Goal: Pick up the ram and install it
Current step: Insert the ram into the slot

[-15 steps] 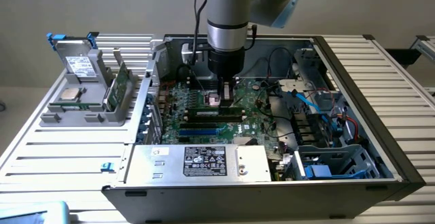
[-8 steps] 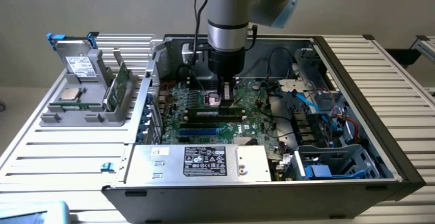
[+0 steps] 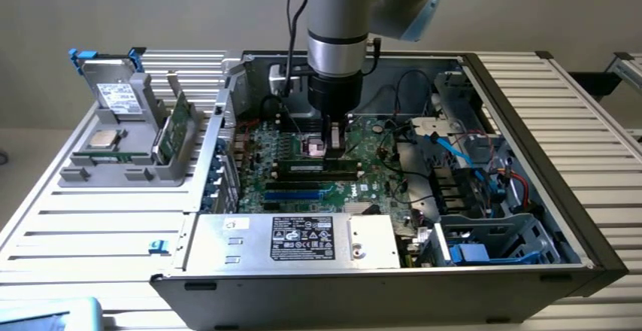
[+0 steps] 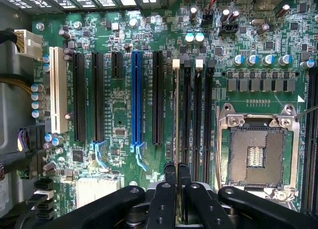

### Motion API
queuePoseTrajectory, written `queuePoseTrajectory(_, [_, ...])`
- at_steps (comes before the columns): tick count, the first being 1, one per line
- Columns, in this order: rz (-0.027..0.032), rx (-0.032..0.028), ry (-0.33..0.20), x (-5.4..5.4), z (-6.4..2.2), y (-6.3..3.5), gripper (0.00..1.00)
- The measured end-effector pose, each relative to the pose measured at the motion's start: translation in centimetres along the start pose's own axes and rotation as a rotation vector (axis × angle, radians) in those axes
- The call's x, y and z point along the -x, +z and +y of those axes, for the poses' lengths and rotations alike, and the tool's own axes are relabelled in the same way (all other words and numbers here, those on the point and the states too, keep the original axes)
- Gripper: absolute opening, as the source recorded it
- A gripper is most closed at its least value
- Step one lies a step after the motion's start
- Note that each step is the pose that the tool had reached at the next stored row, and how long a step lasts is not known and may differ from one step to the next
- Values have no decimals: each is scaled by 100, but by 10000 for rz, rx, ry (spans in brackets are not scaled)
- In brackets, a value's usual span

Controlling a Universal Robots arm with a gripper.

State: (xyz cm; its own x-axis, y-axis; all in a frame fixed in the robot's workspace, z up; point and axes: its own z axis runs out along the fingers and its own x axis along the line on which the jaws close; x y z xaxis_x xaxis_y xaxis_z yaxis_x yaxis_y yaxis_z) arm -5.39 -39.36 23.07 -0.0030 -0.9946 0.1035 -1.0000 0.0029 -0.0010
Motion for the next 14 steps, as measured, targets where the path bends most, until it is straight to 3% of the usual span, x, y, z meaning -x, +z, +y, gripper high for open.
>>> queuePoseTrajectory(14, [-2, 15, 86, 3, 1, 23, 13])
